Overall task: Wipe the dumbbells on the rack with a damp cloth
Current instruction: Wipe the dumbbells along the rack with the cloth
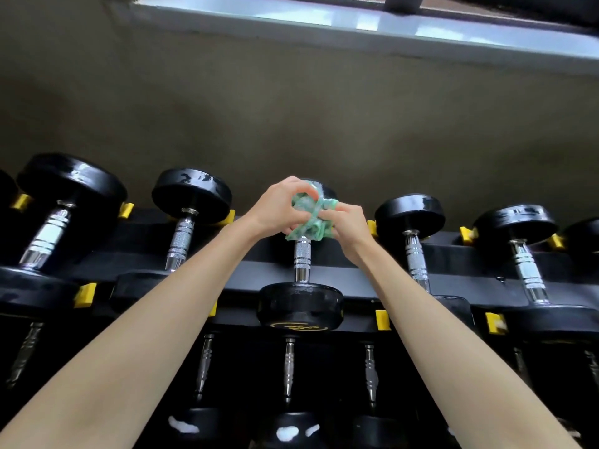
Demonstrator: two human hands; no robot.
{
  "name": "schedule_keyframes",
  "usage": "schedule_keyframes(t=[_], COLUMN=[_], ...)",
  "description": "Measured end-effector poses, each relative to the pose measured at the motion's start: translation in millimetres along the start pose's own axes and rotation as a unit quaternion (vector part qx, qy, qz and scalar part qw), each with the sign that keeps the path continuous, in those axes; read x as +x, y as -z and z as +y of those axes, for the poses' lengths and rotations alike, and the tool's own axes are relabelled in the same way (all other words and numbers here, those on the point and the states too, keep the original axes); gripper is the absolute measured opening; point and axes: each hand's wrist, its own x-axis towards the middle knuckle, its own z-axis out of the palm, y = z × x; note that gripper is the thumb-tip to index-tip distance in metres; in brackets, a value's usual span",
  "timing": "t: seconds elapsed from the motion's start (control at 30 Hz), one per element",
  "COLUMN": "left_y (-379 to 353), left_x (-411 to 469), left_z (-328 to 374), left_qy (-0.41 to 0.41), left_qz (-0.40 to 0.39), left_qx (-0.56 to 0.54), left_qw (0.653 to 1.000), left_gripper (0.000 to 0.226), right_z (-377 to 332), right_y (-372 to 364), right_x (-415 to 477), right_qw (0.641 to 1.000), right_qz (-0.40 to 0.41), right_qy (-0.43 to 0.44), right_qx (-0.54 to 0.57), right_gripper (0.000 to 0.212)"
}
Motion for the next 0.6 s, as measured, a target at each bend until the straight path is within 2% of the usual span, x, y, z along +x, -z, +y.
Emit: schedule_keyframes(t=[0.07,0.13,0.27,0.37,0.6], left_y=[0.1,-0.8,-4.5,-4.2,1.8], left_x=[0.8,2.0,2.7,2.4,0.6], left_z=[-1.1,-3.9,-8.1,-8.6,-14.5], left_qy=[-0.004,-0.004,-0.017,-0.023,0.072], left_qz=[-0.007,-0.011,-0.008,-0.001,0.010], left_qx=[0.055,0.106,0.132,0.112,0.018], left_qw=[0.998,0.994,0.991,0.993,0.997], left_gripper=[0.027,0.027,0.030,0.031,0.055], right_z=[-1.2,0.0,0.8,0.5,4.5], right_y=[2.3,6.5,4.4,2.3,3.2], right_x=[-4.7,-6.4,-8.6,-7.4,-7.6], right_qw=[0.990,0.973,0.975,0.977,0.959], right_qz=[-0.043,-0.079,-0.124,-0.118,-0.122], right_qy=[-0.045,-0.070,-0.068,-0.072,-0.110], right_qx=[0.127,0.207,0.170,0.162,0.229], right_gripper=[0.017,0.020,0.026,0.030,0.028])
